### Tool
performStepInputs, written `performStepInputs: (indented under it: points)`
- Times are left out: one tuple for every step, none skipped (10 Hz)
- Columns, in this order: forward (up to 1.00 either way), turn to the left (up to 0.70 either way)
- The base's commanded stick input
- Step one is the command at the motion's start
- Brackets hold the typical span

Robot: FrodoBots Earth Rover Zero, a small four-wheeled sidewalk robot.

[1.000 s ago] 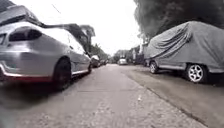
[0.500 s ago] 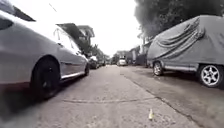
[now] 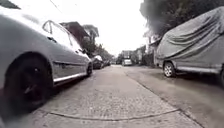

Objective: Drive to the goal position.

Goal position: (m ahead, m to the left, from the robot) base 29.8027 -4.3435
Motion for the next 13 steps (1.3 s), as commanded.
performStepInputs:
  points:
    - [1.00, 0.00]
    - [1.00, 0.00]
    - [1.00, 0.00]
    - [1.00, 0.00]
    - [1.00, 0.00]
    - [1.00, 0.00]
    - [1.00, 0.00]
    - [1.00, 0.00]
    - [1.00, 0.00]
    - [1.00, 0.00]
    - [1.00, 0.00]
    - [1.00, 0.00]
    - [1.00, 0.00]
